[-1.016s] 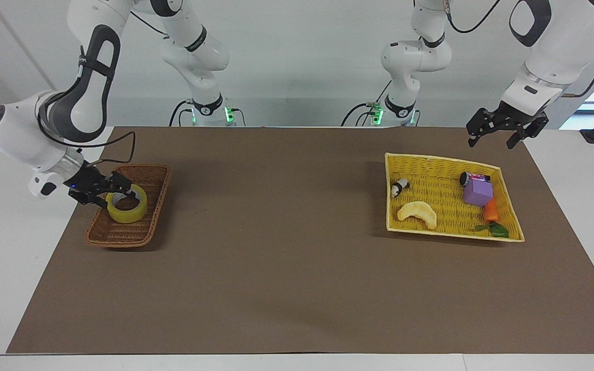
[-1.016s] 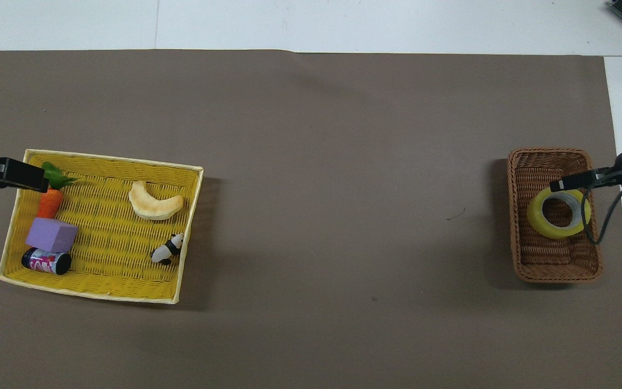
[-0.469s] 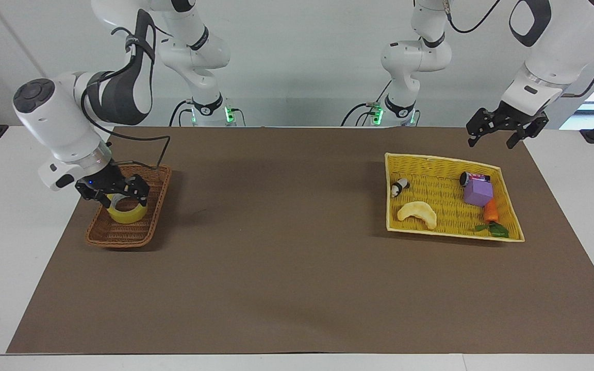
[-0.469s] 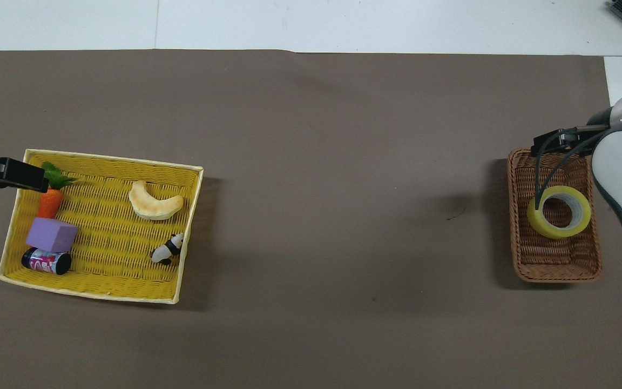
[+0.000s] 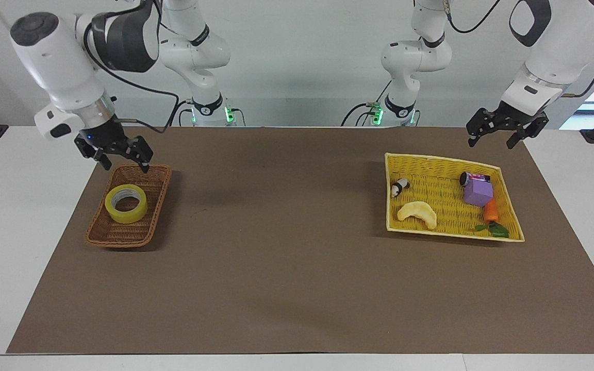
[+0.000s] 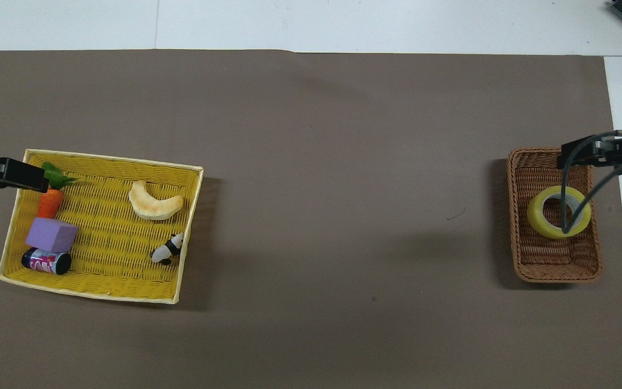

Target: Move tape to another basket

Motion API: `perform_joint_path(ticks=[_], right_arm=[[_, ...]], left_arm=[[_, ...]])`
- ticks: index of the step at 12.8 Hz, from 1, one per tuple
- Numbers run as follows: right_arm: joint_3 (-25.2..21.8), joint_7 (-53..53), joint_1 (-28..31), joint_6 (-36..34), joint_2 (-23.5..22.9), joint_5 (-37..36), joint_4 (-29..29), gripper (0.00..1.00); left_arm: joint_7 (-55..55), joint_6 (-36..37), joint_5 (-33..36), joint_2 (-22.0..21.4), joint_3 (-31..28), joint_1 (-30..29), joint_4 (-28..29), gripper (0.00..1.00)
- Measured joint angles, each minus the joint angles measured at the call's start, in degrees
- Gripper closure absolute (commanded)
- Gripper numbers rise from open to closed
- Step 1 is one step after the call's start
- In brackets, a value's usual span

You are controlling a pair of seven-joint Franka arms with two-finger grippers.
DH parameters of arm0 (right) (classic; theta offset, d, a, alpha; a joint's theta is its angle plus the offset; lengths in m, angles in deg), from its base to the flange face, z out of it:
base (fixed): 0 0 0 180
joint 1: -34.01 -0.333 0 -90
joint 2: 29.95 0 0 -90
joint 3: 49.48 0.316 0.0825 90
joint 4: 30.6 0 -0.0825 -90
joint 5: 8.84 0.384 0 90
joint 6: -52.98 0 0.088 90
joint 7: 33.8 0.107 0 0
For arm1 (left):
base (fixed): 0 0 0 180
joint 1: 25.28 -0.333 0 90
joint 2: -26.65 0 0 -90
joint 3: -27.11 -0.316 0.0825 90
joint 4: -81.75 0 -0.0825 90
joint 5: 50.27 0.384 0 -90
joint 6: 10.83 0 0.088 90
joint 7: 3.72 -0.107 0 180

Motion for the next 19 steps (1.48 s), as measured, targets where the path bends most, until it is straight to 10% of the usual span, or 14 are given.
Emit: perform_joint_path(ticks=[6,19], right_arm=[[-0.84,0.16,0.34,-14.72,6.88,-0.13,4.80,0.00],[-0.56,0.19,0.48,-13.43,9.88,-1.65,0.77,0.00]], left_arm=[[0.00,0.00,0.00,0.00,0.00,0.00,0.00,0.00],[0.00,0.02,0.00,0.00,0.00,0.00,0.00,0.00]])
